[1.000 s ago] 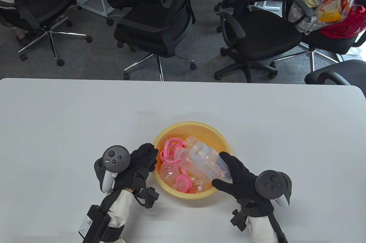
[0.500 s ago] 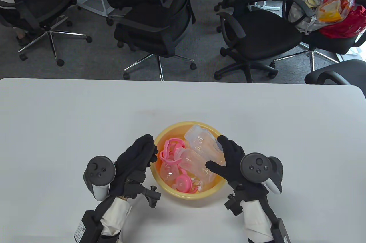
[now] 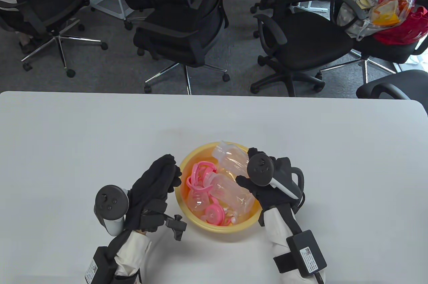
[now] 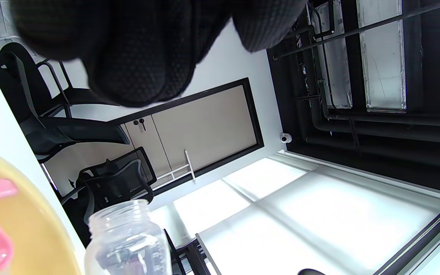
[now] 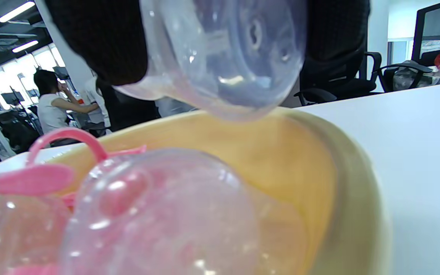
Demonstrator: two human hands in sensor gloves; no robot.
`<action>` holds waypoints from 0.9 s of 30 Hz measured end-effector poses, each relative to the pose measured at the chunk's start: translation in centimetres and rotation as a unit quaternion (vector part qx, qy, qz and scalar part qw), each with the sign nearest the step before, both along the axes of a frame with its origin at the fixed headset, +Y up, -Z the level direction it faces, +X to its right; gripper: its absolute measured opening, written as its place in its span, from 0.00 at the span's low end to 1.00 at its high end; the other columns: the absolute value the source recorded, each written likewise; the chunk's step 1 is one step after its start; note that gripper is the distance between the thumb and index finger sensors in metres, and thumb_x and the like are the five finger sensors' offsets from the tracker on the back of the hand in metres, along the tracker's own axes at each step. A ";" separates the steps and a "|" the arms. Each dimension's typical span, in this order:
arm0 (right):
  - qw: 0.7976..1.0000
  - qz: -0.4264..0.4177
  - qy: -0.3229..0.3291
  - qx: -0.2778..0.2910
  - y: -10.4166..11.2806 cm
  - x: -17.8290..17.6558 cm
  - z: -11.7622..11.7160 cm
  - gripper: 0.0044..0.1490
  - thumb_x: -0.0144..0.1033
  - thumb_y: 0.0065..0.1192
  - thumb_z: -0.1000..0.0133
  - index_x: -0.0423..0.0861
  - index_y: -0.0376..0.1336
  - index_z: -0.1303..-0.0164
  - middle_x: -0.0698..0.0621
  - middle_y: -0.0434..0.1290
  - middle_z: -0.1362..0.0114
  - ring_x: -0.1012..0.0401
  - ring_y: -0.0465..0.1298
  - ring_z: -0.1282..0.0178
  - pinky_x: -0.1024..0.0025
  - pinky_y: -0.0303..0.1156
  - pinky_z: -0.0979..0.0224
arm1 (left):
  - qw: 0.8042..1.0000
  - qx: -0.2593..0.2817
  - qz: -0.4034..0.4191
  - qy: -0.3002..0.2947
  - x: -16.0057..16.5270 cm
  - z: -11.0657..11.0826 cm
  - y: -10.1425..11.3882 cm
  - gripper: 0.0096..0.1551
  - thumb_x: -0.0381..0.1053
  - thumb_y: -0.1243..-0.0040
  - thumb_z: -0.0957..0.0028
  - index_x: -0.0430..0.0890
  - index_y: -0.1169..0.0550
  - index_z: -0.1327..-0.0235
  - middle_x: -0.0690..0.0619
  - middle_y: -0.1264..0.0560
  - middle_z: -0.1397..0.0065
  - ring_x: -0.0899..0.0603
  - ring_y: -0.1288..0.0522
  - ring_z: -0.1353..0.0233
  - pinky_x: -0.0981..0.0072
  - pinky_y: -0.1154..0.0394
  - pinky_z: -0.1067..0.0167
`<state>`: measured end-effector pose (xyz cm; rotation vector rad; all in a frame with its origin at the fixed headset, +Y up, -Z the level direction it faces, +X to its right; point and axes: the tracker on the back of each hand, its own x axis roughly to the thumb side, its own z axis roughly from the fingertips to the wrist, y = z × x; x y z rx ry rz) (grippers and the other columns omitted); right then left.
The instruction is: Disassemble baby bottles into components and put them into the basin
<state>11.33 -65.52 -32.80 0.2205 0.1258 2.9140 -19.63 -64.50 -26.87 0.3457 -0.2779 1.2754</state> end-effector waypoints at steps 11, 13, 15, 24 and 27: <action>0.998 0.054 -0.012 -0.013 -1.7 -0.5 -0.9 0.56 0.51 0.67 0.43 0.37 0.45 0.15 0.35 0.55 0.17 0.35 0.58 0.25 0.41 0.61 0.22 | 1.000 -0.006 -0.005 -0.004 0.4 -0.1 -0.3 0.30 0.48 0.44 0.34 0.27 0.24 0.30 0.33 0.17 0.43 0.36 0.16 0.50 0.51 0.18 0.57; 0.998 0.063 -0.013 -0.016 -2.0 -0.6 -1.0 0.56 0.51 0.67 0.43 0.37 0.45 0.15 0.35 0.55 0.17 0.35 0.58 0.25 0.41 0.61 0.22 | 1.000 -0.007 -0.005 -0.005 0.4 -0.1 -0.3 0.30 0.48 0.44 0.34 0.27 0.24 0.30 0.33 0.17 0.43 0.36 0.16 0.50 0.51 0.18 0.57; 0.998 0.065 -0.012 -0.018 -2.3 -0.7 -1.1 0.56 0.51 0.66 0.43 0.37 0.45 0.15 0.35 0.56 0.17 0.35 0.58 0.25 0.41 0.61 0.22 | 1.000 -0.007 -0.005 -0.006 0.4 -0.1 -0.3 0.30 0.48 0.44 0.34 0.27 0.24 0.30 0.33 0.17 0.43 0.36 0.16 0.50 0.51 0.18 0.57; 0.998 0.049 -0.019 -0.032 -3.0 -0.5 -1.5 0.56 0.52 0.66 0.43 0.37 0.45 0.15 0.35 0.56 0.17 0.35 0.58 0.25 0.41 0.61 0.22 | 1.000 -0.011 -0.005 -0.010 0.5 -0.2 -0.4 0.30 0.48 0.44 0.34 0.27 0.24 0.30 0.33 0.17 0.42 0.36 0.16 0.50 0.50 0.18 0.57; 0.998 0.046 -0.020 -0.036 -3.1 -0.5 -1.5 0.56 0.52 0.65 0.42 0.37 0.44 0.15 0.35 0.55 0.17 0.35 0.57 0.25 0.41 0.61 0.22 | 1.000 -0.013 -0.005 -0.011 0.5 -0.2 -0.5 0.30 0.48 0.44 0.34 0.27 0.24 0.30 0.33 0.17 0.42 0.36 0.16 0.50 0.50 0.18 0.57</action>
